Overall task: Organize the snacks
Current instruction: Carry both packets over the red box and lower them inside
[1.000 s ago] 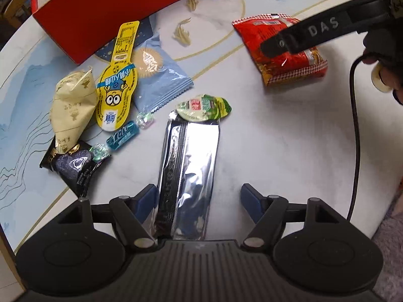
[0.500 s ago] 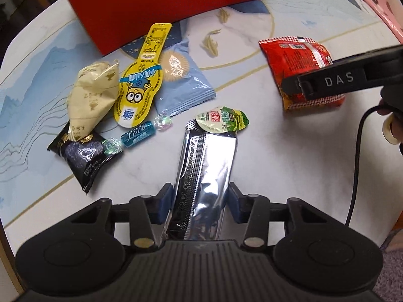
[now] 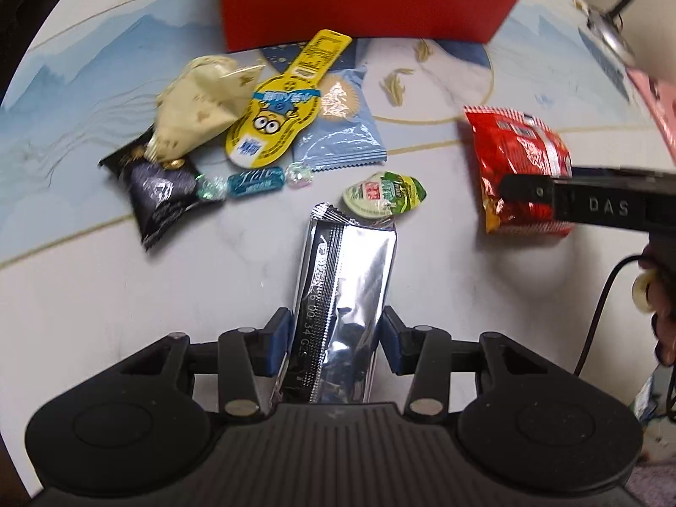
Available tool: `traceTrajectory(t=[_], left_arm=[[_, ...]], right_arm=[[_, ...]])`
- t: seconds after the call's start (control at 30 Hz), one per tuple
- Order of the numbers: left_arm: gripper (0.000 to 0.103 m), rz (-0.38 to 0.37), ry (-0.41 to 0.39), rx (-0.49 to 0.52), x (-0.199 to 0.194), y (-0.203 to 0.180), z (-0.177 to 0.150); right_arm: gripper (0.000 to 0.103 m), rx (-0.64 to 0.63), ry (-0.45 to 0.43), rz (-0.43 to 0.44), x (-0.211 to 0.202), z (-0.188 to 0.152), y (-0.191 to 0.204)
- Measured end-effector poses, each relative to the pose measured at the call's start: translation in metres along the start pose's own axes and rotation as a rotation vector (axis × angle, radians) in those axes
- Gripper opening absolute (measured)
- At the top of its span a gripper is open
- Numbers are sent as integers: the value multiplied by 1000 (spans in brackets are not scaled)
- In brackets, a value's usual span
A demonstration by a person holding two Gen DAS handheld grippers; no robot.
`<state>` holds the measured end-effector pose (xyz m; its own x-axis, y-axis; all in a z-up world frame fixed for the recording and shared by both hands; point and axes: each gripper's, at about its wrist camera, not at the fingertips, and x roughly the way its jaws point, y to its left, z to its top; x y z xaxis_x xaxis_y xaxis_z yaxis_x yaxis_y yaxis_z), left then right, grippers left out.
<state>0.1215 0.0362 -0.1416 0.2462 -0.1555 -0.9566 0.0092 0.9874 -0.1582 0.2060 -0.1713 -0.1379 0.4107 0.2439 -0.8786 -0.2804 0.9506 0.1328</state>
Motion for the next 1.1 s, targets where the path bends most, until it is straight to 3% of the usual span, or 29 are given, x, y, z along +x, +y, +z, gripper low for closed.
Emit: traceTrajectory(t=[0.27, 0.53, 0.83, 1.1], left_arm=[[44, -19, -45, -92, -23, 10, -5], [44, -51, -131, -151, -71, 7, 7], [44, -16, -253, -162, -124, -1, 56], [44, 91, -318, -128, -144, -10, 115]], right_arm=[[68, -16, -14, 34, -24, 1, 1], [68, -62, -97, 74, -65, 23, 4], [68, -80, -215, 80, -96, 74, -3], [69, -108, -275, 68, -92, 119, -5]])
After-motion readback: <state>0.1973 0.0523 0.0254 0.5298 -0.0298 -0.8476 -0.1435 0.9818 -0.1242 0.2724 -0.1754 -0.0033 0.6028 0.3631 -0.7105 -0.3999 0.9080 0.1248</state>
